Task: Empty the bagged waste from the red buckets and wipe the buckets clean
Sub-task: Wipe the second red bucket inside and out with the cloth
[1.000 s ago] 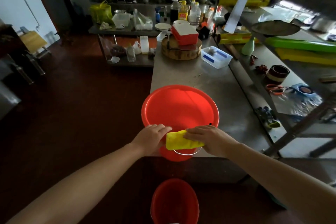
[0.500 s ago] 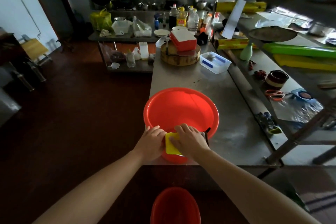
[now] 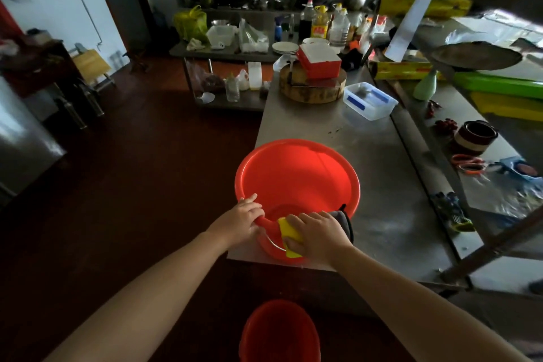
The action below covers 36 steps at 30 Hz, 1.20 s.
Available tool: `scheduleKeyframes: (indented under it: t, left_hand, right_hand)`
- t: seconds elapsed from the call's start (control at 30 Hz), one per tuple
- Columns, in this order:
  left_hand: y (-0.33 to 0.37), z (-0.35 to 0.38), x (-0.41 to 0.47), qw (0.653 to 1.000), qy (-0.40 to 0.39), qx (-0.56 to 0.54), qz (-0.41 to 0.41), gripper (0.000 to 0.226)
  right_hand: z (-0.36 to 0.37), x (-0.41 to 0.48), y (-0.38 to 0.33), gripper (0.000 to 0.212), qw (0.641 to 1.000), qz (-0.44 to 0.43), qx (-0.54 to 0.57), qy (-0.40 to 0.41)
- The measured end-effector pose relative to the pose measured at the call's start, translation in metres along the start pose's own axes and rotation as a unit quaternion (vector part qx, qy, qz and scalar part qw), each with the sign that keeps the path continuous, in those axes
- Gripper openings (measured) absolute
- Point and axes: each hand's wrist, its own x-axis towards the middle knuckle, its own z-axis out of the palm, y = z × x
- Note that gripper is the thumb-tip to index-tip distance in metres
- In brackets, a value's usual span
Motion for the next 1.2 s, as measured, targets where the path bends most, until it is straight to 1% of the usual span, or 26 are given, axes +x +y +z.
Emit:
scheduleKeyframes:
  t: [0.07,0.13,0.2,0.27,0.33,0.37,0.43,0.5,0.57,0.67,0.8,0.93,0.97,1.03,1.13,1.2]
  left_hand:
    - [-0.012,-0.004,0.004,1.000,-0.002,0.009,0.021,0.038]
    - [-0.026,-0.012,0.007,0.999,-0.021,0.019,0.038,0.037]
    - [-0.038,-0.022,0.013,0.997,-0.049,0.037,0.044,0.042]
    - [-0.041,-0.032,0.020,0.993,-0.071,0.084,0.042,0.051]
    - [-0.033,-0.034,0.024,0.980,-0.079,0.169,0.074,0.060]
    - [-0.024,-0.031,0.023,0.971,-0.080,0.203,0.099,0.064]
    - [-0.004,-0.014,0.015,0.961,-0.074,0.229,0.132,0.066]
    - [0.013,0.004,0.009,0.968,-0.041,0.209,0.135,0.056]
    - [0.019,0.013,0.006,0.975,-0.008,0.180,0.128,0.045]
    - [0.013,0.007,0.002,0.978,-0.009,0.161,0.132,0.040]
    - [-0.010,-0.006,-0.003,0.979,-0.012,0.137,0.152,0.030]
    - [-0.039,-0.025,-0.004,0.983,-0.024,0.128,0.126,0.026]
    - [-0.041,-0.028,-0.002,0.983,-0.027,0.137,0.120,0.026]
    - [-0.035,-0.030,-0.001,0.975,-0.058,0.178,0.118,0.030]
    - [-0.012,-0.021,-0.001,0.948,-0.095,0.254,0.164,0.048]
    - [0.010,-0.008,-0.002,0.945,-0.092,0.258,0.180,0.057]
  right_hand:
    - [0.003,-0.008,0.018,0.063,1.000,-0.018,0.005,0.025]
    - [0.005,-0.016,0.041,0.063,0.998,-0.045,0.003,0.042]
    - [0.005,-0.020,0.063,0.065,0.997,-0.065,0.008,0.037]
    - [0.002,-0.020,0.077,0.068,0.997,-0.072,0.013,0.016]
    - [0.001,-0.018,0.078,0.069,0.998,-0.066,0.009,0.004]
    - [0.000,-0.016,0.073,0.069,0.998,-0.064,0.003,0.011]
    - [0.002,-0.012,0.052,0.066,0.997,-0.059,-0.008,0.043]
    - [0.002,-0.006,0.029,0.063,0.997,-0.048,-0.002,0.056]
    - [0.001,-0.001,0.011,0.064,0.999,-0.030,0.012,0.040]
    - [0.001,-0.001,0.003,0.066,0.999,-0.018,0.007,0.026]
    - [0.006,-0.014,0.020,0.067,0.997,-0.054,0.007,0.054]
    - [0.008,-0.021,0.058,0.067,0.988,-0.121,0.006,0.097]
    - [0.007,-0.020,0.064,0.066,0.986,-0.129,0.005,0.107]
    - [0.006,-0.019,0.066,0.065,0.986,-0.128,0.009,0.108]
    - [0.007,-0.017,0.052,0.065,0.988,-0.122,0.001,0.098]
    - [0.004,-0.013,0.035,0.069,0.991,-0.107,-0.005,0.075]
